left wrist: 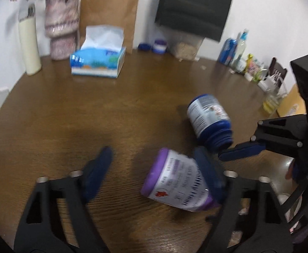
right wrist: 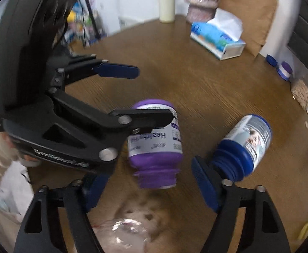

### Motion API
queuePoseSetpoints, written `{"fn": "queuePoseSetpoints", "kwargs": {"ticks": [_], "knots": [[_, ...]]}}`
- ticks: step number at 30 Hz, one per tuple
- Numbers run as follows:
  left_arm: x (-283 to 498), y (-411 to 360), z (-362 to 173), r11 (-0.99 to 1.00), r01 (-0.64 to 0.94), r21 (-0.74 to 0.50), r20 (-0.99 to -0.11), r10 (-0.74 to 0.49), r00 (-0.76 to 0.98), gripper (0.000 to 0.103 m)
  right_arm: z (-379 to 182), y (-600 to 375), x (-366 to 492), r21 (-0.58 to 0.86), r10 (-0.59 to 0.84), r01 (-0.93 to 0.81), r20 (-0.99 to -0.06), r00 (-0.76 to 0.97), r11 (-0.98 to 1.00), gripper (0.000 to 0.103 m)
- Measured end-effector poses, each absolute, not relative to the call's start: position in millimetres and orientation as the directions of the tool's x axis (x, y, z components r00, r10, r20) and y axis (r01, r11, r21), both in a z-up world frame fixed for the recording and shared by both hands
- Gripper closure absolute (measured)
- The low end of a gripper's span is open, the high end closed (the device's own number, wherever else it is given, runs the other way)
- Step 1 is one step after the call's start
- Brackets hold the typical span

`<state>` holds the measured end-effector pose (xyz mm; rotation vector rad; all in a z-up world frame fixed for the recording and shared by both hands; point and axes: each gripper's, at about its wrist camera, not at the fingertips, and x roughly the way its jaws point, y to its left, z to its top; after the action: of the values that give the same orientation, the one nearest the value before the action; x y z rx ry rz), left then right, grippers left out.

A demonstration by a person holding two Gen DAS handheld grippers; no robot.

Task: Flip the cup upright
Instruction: 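Grasp the purple bottle around its body with the left gripper and lift, then rotate the purple bottle cap-up in the left gripper while the right gripper approaches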

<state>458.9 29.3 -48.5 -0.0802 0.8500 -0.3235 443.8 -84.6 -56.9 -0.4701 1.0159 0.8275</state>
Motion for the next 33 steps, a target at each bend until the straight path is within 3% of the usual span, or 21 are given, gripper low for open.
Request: {"fn": "queuePoseSetpoints", "kwargs": {"ticks": [2,4,13,23,24,26,28,31,33], "knots": [[464,34,-53,0.945,0.236,-0.229,-0.730,-0.327,0.600,0.051,-62,-76,448,0.010,0.364,-0.804,-0.895,0.257,0.594,0.043],[464,40,-53,0.950,0.226,-0.217,-0.731,-0.312,0.607,0.055,-62,-67,453,0.002,0.356,-0.827,-0.903,0.239,0.562,0.043],[434,117,-53,0.991,-0.009,-0.134,-0.713,-0.090,0.696,0.055,-61,10,463,-0.004,0.367,-0.907,-0.914,0.174,0.420,0.042],[403,148,-54,0.991,-0.120,-0.050,-0.716,0.048,0.697,0.054,-65,18,461,-0.137,0.295,-0.836,-0.895,0.335,0.532,0.040],[403,148,-54,0.992,-0.116,-0.055,-0.719,0.041,0.694,0.053,-65,17,461,-0.135,0.298,-0.835,-0.894,0.335,0.534,0.040],[403,151,-48,0.991,-0.092,-0.095,-0.728,-0.006,0.685,0.038,-61,20,462,-0.136,0.299,-0.833,-0.892,0.339,0.536,0.040],[406,154,-41,0.985,-0.074,-0.153,-0.722,-0.061,0.689,0.032,-55,20,463,-0.158,0.293,-0.826,-0.885,0.361,0.541,0.040],[416,149,-31,0.964,-0.010,-0.265,-0.726,-0.193,0.660,0.012,-42,8,463,-0.185,0.294,-0.807,-0.867,0.403,0.561,0.040],[436,131,-40,0.962,0.035,-0.272,-0.786,-0.243,0.568,0.011,-31,-5,467,-0.183,0.296,-0.788,-0.857,0.421,0.588,0.040]]}}
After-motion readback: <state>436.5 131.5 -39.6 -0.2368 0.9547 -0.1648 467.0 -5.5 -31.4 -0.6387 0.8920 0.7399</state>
